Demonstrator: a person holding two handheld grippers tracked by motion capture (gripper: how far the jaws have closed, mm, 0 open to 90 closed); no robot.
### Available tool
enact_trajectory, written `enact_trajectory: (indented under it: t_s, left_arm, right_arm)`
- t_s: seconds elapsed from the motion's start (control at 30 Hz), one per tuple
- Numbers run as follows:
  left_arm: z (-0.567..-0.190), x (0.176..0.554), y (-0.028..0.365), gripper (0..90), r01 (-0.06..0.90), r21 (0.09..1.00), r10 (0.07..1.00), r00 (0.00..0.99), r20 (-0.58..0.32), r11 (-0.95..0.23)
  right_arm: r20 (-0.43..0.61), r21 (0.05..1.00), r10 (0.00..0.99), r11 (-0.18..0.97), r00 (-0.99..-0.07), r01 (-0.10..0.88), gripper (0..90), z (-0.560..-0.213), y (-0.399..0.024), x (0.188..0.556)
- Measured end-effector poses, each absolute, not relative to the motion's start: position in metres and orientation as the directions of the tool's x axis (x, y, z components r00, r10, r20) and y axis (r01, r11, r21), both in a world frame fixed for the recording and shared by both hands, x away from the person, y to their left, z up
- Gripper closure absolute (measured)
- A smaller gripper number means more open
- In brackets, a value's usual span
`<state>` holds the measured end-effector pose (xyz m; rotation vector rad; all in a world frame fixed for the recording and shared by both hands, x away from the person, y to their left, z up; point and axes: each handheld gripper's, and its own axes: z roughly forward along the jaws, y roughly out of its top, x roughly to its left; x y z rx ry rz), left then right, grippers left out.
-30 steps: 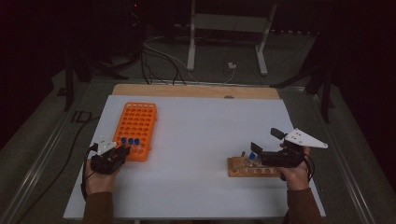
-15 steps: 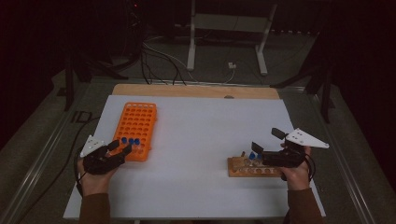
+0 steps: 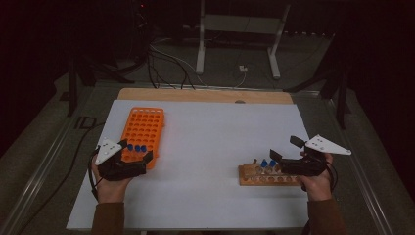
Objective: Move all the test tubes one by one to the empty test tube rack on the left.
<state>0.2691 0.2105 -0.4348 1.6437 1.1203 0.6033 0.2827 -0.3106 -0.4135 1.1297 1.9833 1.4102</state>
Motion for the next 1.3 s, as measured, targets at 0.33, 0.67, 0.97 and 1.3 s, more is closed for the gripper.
enact_trajectory:
  t_s: [0.33, 0.67, 0.97, 1.3]
  left_arm:
    - [-0.426, 0.268, 0.182, 0.3, 0.364, 0.927, 0.855, 0.505, -0.117, -0.088]
    - [-0.429, 0.268, 0.169, 0.3, 0.367, 0.922, 0.839, 0.535, -0.102, -0.121]
    - [-0.43, 0.269, 0.165, 0.3, 0.373, 0.918, 0.833, 0.544, -0.1, -0.133]
    - [-0.431, 0.269, 0.162, 0.3, 0.378, 0.916, 0.826, 0.555, -0.104, -0.139]
  right_arm:
    - [0.097, 0.9, 0.793, 0.188, -0.602, 0.393, 29.6, -0.429, -0.316, 0.275]
    - [0.111, 0.872, 0.728, 0.255, -0.676, 0.418, 71.9, -0.445, -0.312, 0.27]
    - [0.118, 0.854, 0.719, 0.278, -0.685, 0.44, 74.2, -0.454, -0.309, 0.27]
    - [0.097, 0.85, 0.72, 0.299, -0.687, 0.434, 75.3, -0.459, -0.308, 0.268]
